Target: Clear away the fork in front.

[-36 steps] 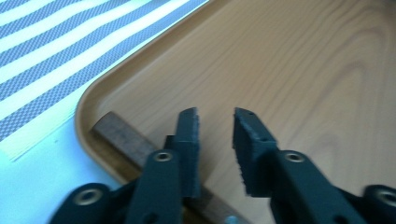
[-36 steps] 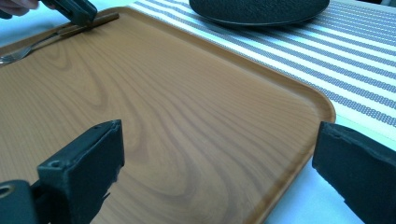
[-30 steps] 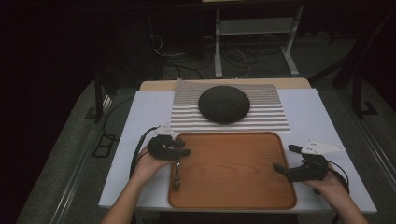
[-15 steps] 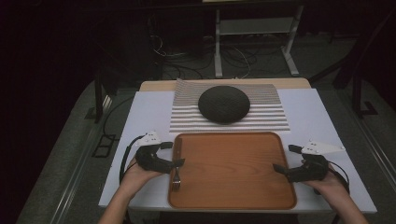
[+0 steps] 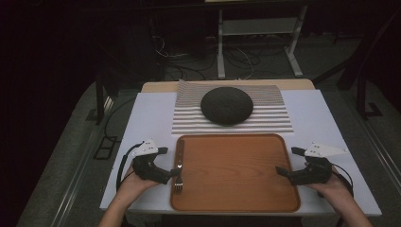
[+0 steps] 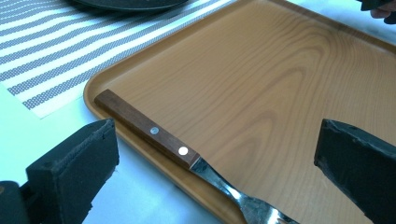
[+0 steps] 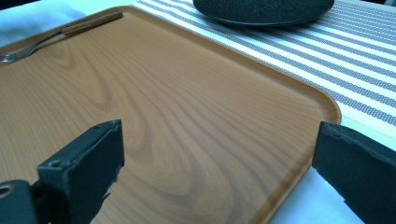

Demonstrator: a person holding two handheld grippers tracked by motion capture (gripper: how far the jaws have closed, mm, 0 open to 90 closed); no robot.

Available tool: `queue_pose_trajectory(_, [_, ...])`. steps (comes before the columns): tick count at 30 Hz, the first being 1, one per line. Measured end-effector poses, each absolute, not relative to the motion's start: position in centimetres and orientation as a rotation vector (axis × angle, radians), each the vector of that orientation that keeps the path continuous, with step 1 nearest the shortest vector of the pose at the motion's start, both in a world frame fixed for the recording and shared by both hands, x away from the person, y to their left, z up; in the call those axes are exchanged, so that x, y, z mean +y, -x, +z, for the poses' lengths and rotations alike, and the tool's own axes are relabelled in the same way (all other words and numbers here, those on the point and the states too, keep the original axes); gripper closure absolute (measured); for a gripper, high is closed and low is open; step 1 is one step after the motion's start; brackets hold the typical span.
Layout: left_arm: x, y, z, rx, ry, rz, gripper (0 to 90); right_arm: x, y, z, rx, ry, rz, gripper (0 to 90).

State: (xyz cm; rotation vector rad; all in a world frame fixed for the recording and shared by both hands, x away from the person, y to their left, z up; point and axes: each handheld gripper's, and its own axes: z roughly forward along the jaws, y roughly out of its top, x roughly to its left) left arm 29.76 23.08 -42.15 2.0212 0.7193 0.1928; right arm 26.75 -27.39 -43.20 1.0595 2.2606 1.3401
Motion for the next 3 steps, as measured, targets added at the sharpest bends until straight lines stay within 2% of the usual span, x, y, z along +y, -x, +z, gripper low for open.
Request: queue_pose_trajectory(3, [23.30, -29.90, -42.15, 0.723, -2.018, 0.208, 0.0, -27.41, -26.77, -43.20, 2.258, -1.060, 1.340, 2.5])
